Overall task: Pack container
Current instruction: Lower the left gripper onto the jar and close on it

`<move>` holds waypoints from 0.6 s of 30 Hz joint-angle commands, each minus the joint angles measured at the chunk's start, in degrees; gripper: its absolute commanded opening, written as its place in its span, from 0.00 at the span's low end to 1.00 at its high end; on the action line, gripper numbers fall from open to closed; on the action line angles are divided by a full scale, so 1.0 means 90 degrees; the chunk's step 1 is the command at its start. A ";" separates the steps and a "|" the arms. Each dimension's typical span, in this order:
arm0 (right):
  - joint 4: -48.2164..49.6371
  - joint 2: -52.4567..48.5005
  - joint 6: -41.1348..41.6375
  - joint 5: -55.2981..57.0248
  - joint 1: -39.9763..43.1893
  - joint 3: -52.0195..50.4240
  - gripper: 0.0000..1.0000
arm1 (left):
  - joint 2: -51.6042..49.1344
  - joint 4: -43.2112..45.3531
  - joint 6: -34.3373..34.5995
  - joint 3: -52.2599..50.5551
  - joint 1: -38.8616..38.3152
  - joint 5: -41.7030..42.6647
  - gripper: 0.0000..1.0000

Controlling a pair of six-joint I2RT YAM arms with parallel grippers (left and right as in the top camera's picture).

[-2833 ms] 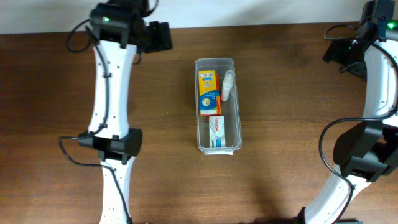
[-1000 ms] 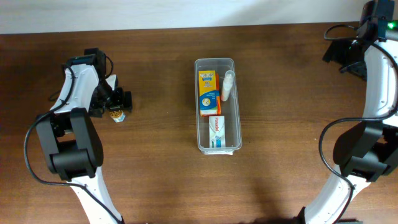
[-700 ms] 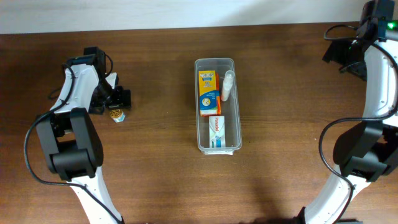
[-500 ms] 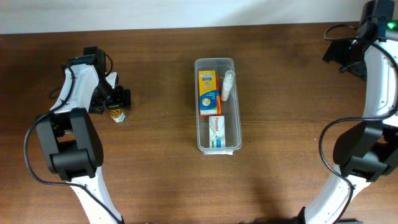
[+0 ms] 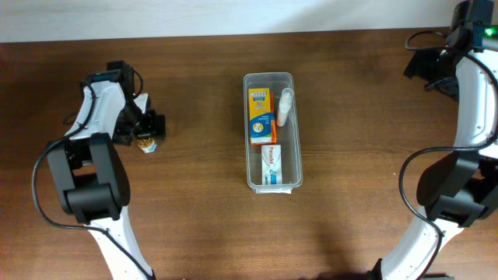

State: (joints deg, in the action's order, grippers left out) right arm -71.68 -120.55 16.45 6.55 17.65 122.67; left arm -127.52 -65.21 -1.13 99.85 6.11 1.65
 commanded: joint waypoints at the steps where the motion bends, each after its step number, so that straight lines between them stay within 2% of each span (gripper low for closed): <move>1: 0.0007 0.0017 0.0007 0.0034 0.0005 0.0000 0.98 | -0.0260 -0.0039 -0.0119 -0.0068 -0.0066 0.0202 0.92; 9: 0.0007 0.0017 0.0007 0.0034 0.0005 0.0000 0.98 | -0.0287 -0.0187 -0.0114 -0.0068 -0.0066 0.0175 0.89; 13: 0.0007 0.0017 0.0007 0.0036 0.0005 0.0000 0.98 | -0.0296 -0.0189 0.0185 -0.0068 -0.0066 0.0051 0.89; 14: 0.0007 0.0017 0.0007 0.0034 0.0005 0.0000 0.98 | -0.0296 -0.0187 0.0194 -0.0068 -0.0066 0.0058 0.85; 18: 0.0007 0.0017 0.0007 0.0034 0.0005 0.0000 0.98 | -0.0296 -0.0177 0.0192 -0.0068 -0.0066 0.0053 0.79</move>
State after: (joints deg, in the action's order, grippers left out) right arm -71.68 -120.55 16.47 6.55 17.65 122.67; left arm -129.36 -66.72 0.05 99.53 5.52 2.35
